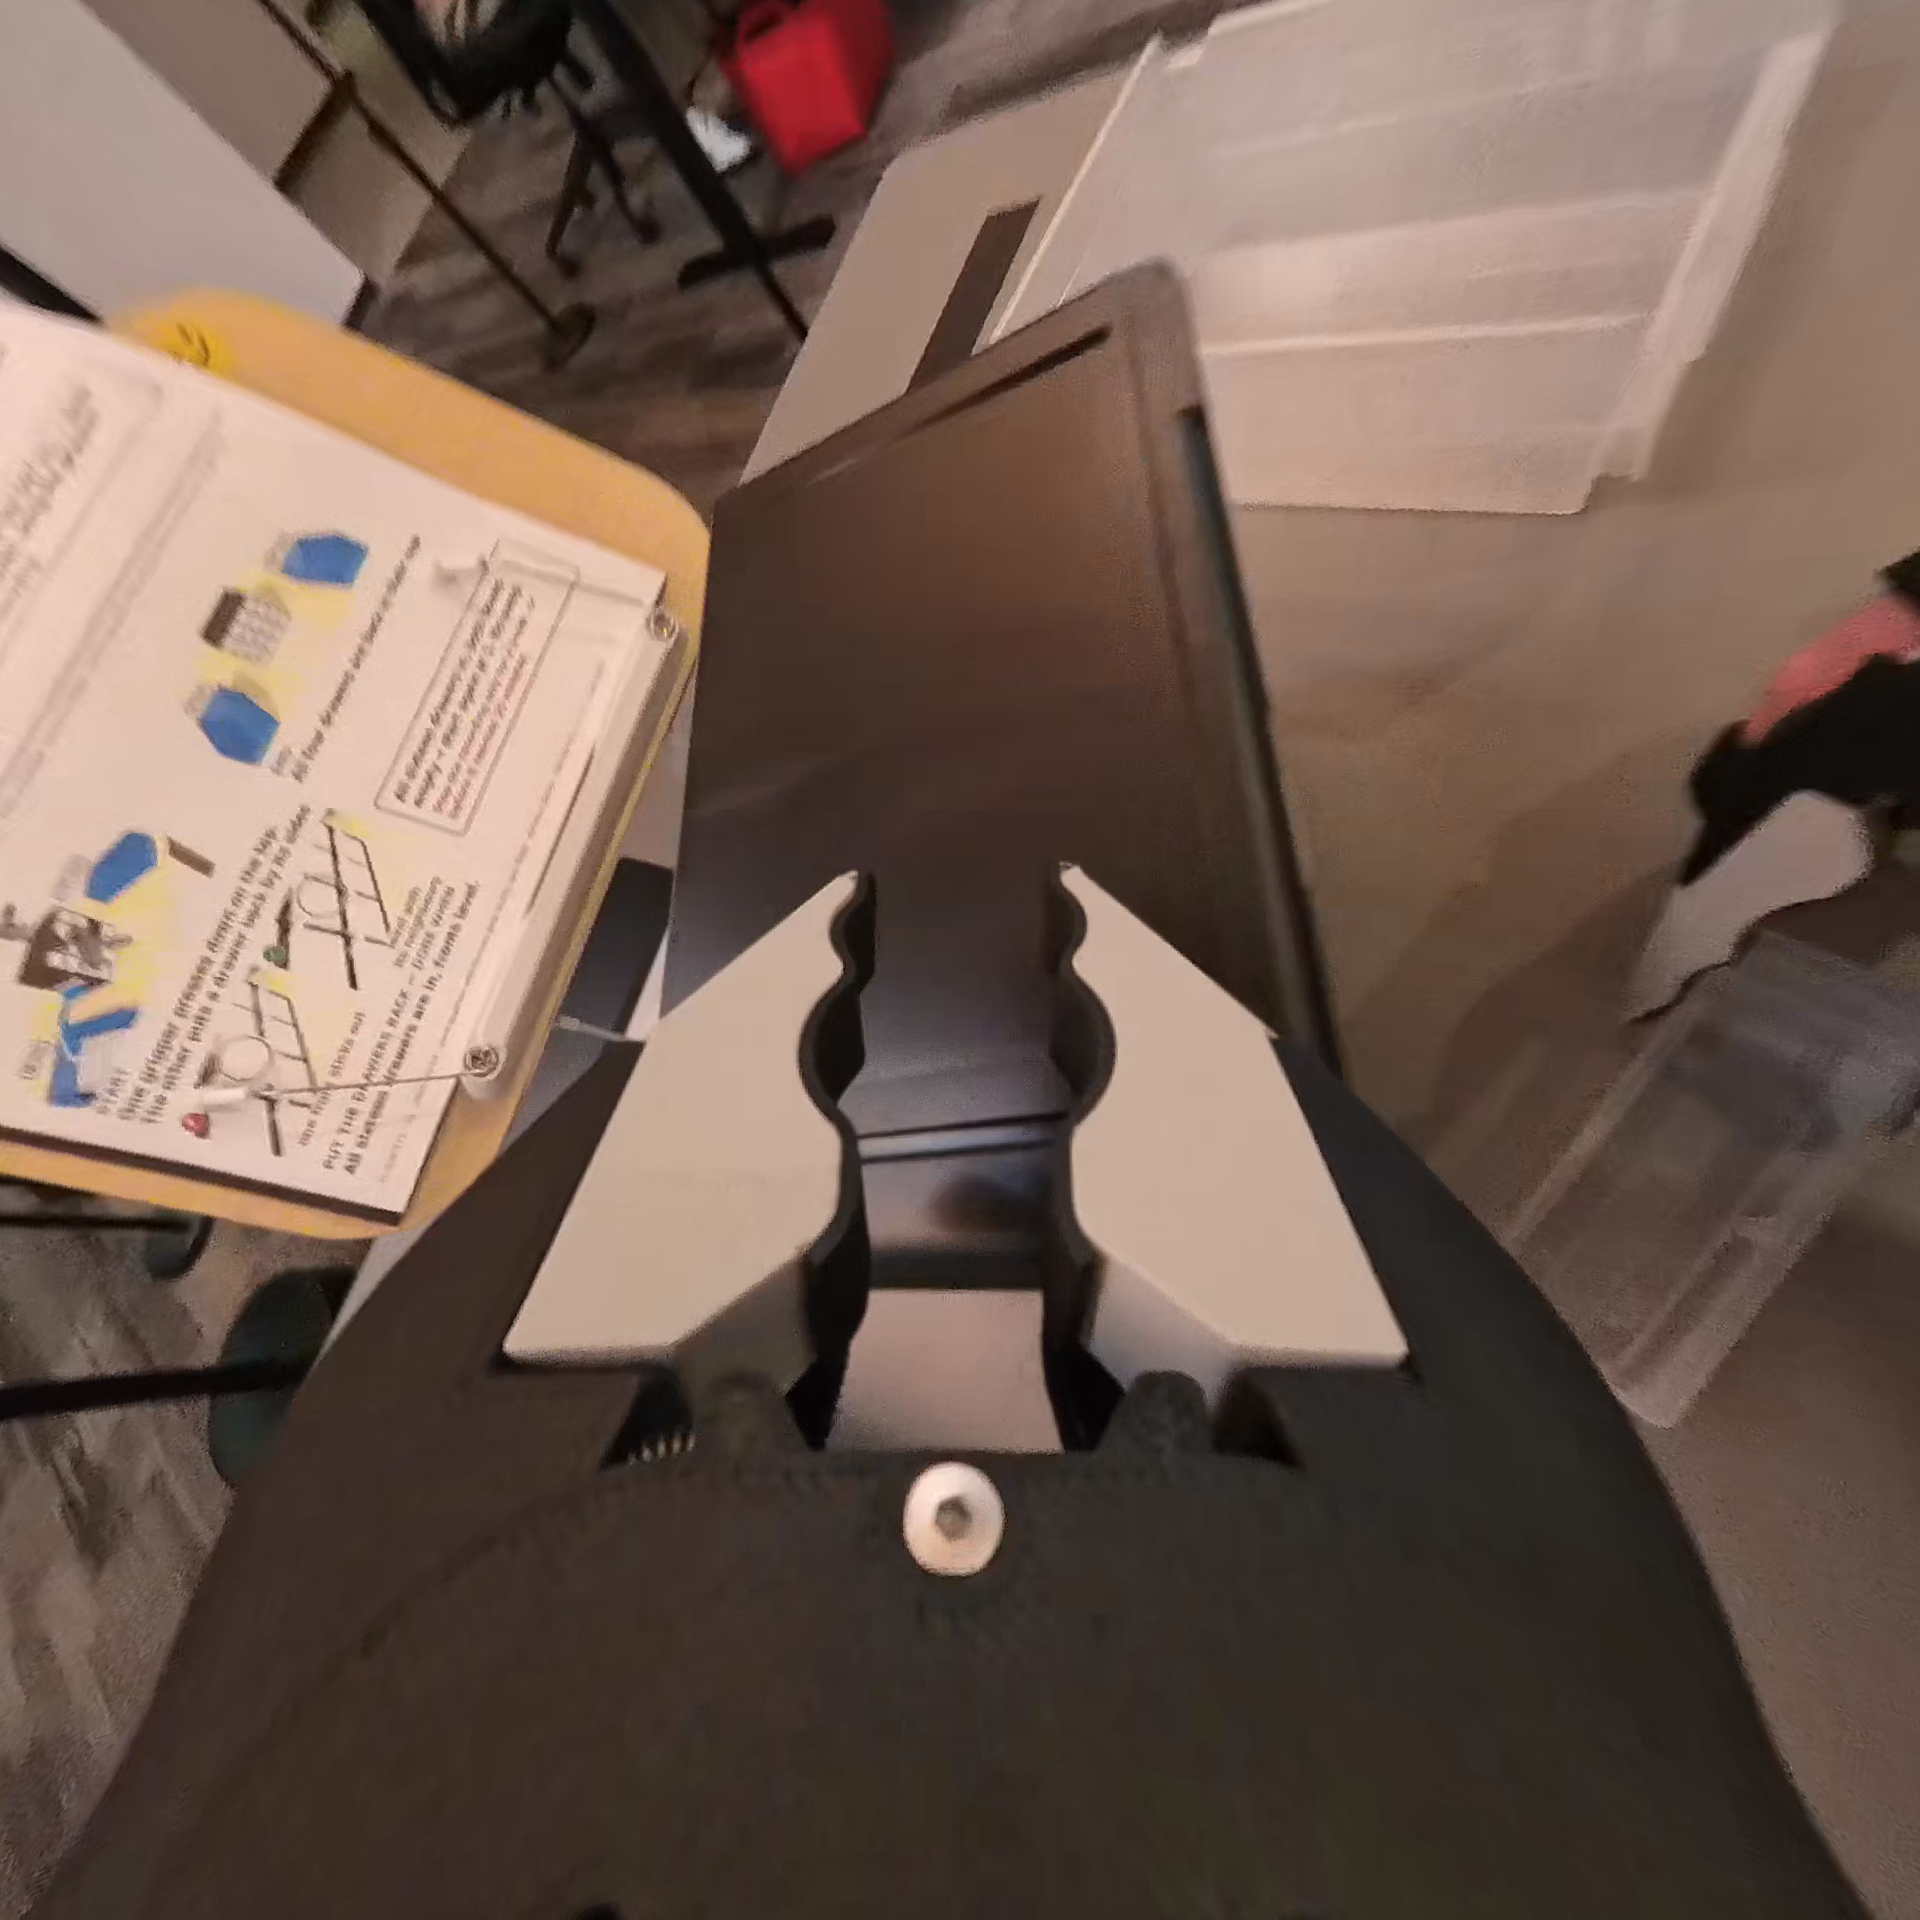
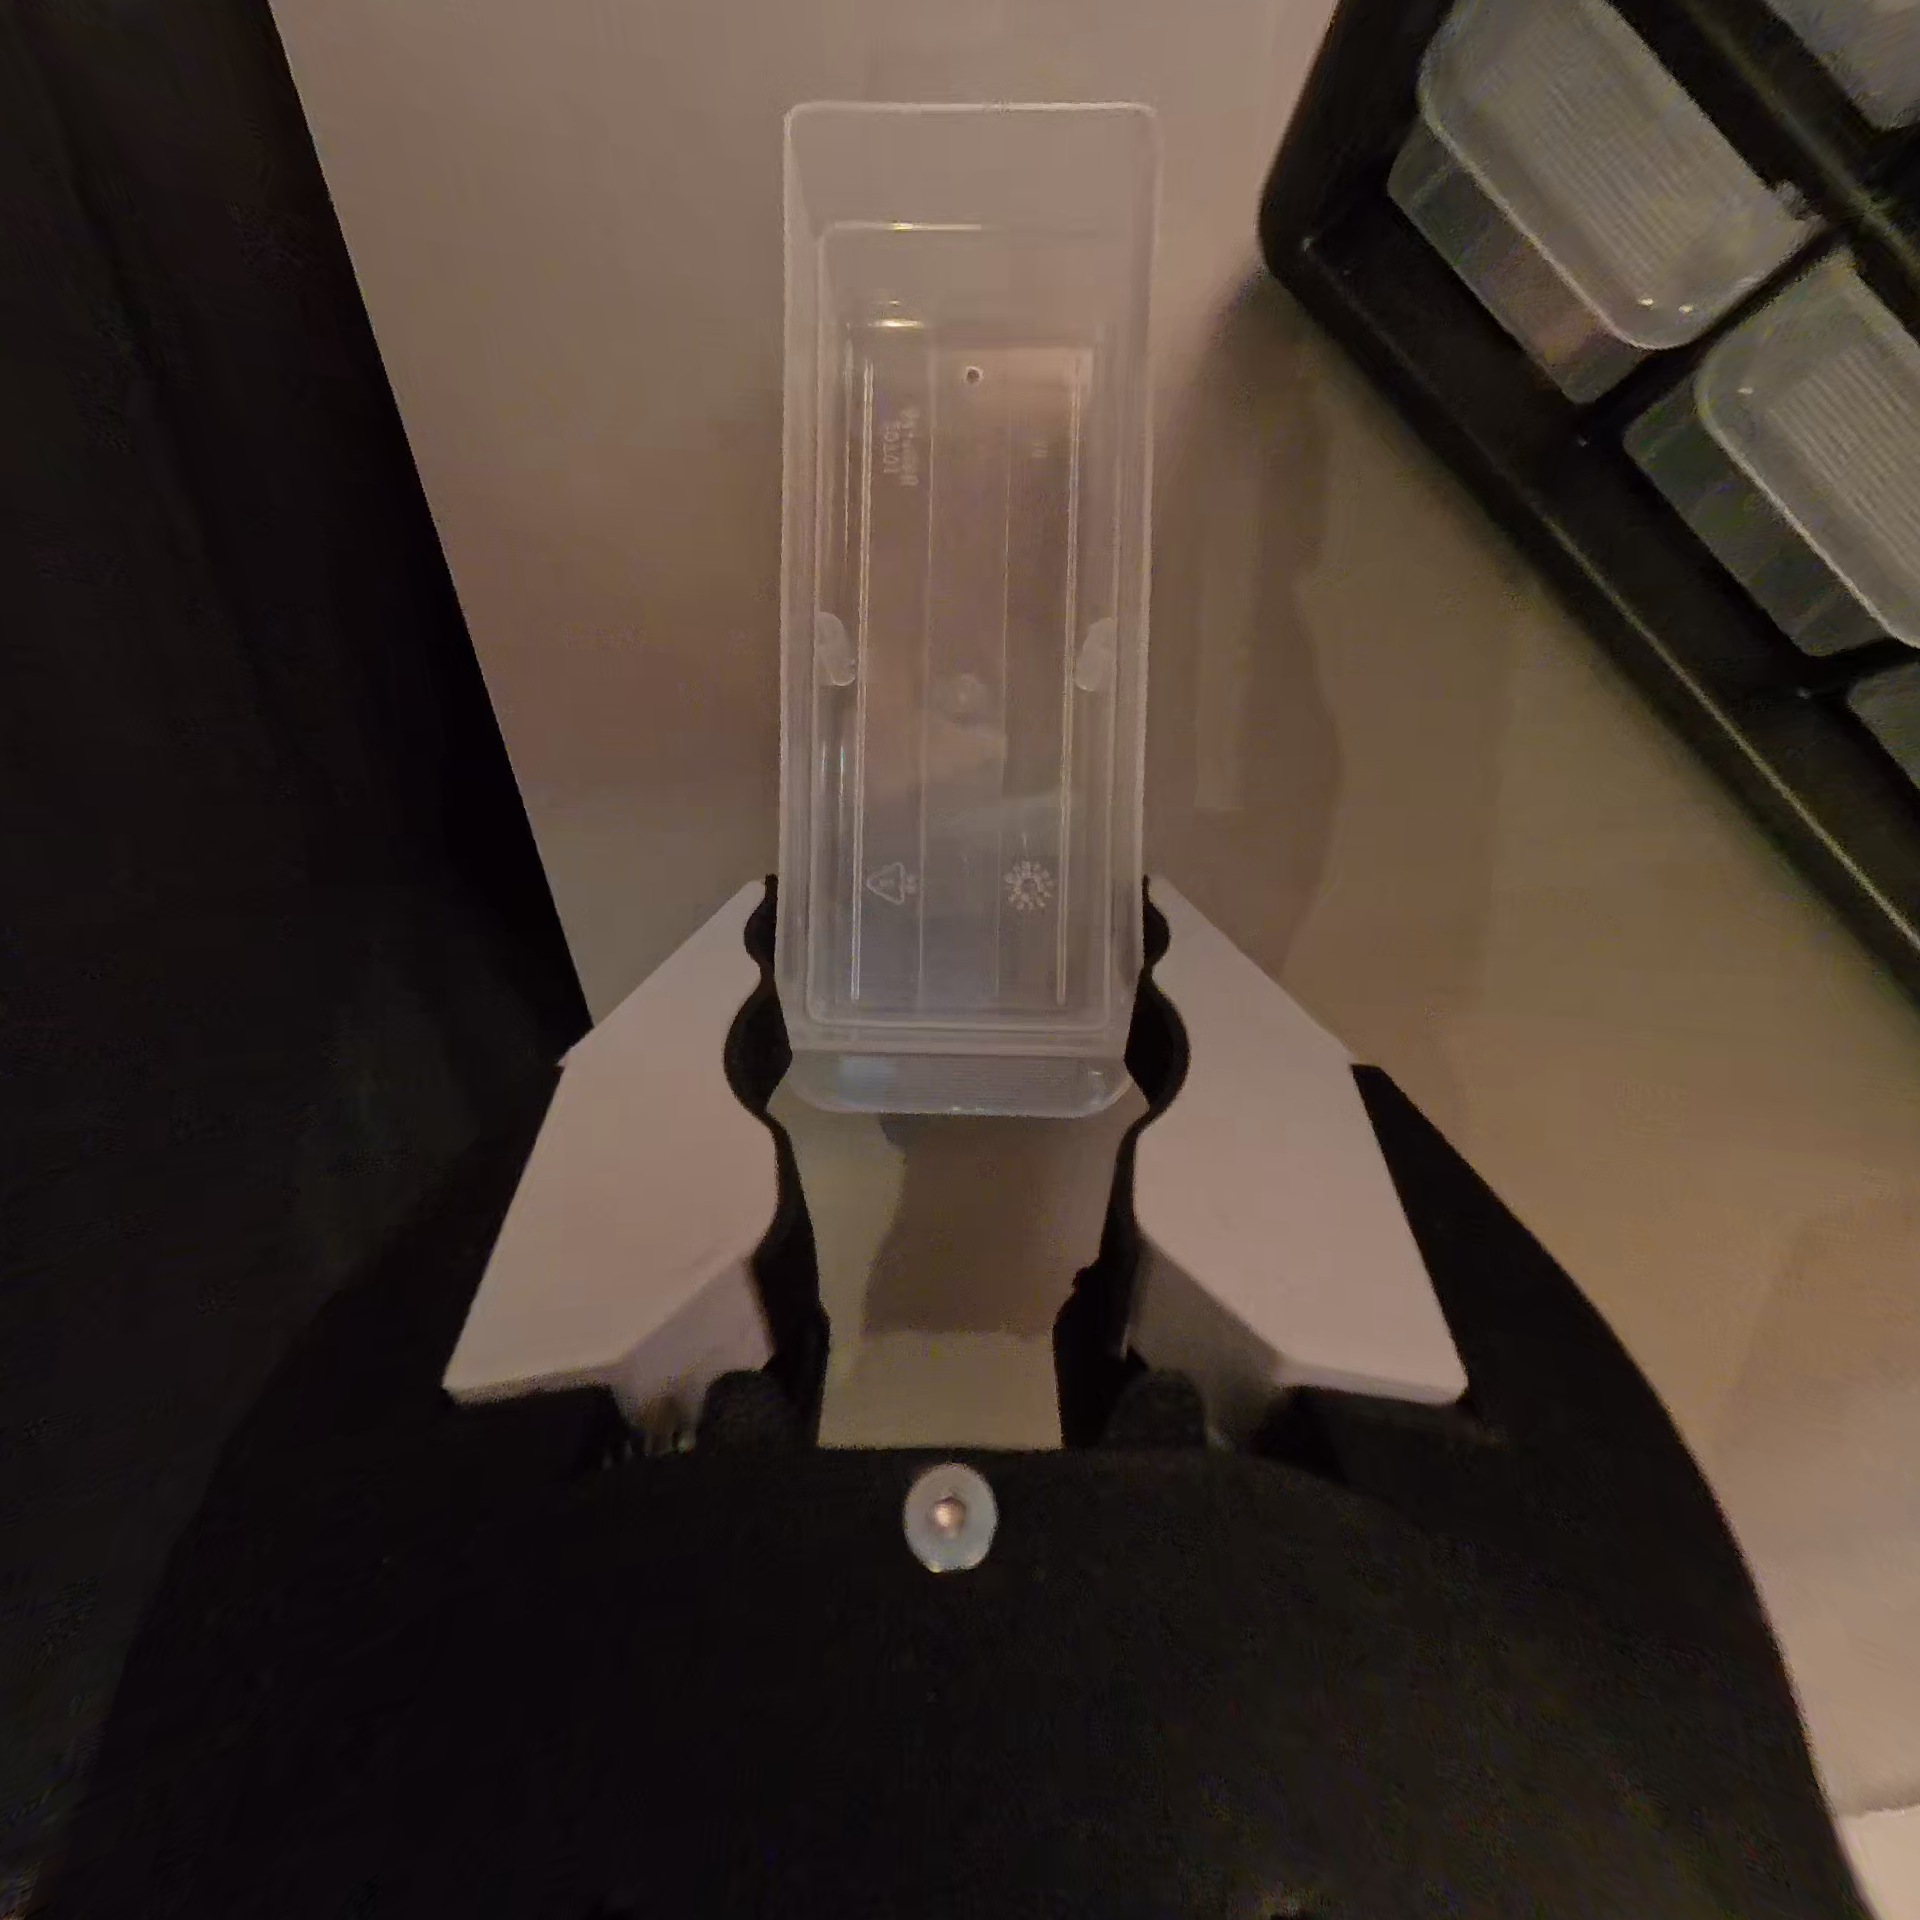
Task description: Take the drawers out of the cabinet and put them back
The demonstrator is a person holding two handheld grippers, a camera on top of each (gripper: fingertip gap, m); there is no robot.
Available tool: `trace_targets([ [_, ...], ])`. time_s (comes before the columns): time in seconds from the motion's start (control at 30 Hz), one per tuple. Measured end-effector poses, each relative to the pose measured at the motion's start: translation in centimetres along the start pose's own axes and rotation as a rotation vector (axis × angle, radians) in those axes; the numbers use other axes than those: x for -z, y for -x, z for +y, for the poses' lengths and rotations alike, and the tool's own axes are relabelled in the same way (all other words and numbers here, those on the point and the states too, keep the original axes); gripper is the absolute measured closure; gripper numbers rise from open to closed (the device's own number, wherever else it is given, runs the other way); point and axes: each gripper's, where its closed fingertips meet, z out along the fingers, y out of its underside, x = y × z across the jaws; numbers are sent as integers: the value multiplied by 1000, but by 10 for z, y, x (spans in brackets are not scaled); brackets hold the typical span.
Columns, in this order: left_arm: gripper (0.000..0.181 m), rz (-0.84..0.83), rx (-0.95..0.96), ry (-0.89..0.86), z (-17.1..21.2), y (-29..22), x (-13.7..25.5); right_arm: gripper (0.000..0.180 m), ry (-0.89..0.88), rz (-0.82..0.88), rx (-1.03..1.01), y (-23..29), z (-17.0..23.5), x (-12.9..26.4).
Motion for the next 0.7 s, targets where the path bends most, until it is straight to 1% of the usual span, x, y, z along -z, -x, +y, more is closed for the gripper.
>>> trace_targets([
  [0.03, 149, 1, 15, 28, 8, 4, -12, 115, -6, 6, -10, -2, 0, 4],
  [0.07, 164, -24, 46, 23, 9, 11, -19, 115, -16, 7, -19, -2, -1, 8],
  [0.13, 161, -9, 92, -30, 3, 14, -24, 115, -43, 8, -42, -4, -1, 19],
  [0.23, 159, 28, 175, -46, 3, 18, -29, 115, -85, 10, -90, -8, 0, 39],
  [0.3, 155, 87, 249, -50, 5, 19, -30, 115, -100, 35, -119, -14, 3, 56],
  [0.4, 149, 166, 356, -84, 6, 20, -31, 115, -124, 109, -195, -34, 7, 91],
  [0.47, 147, 195, 382, -104, 5, 21, -31, 115, -160, 162, -267, -51, 10, 117],
  [0.6, 151, 211, 371, -90, 5, 18, -31, 115, -181, 309, -396, -90, 21, 165],
  [0.7, 153, 223, 374, -87, 5, 17, -31, 115, -142, 390, -463, -114, 28, 184],
])
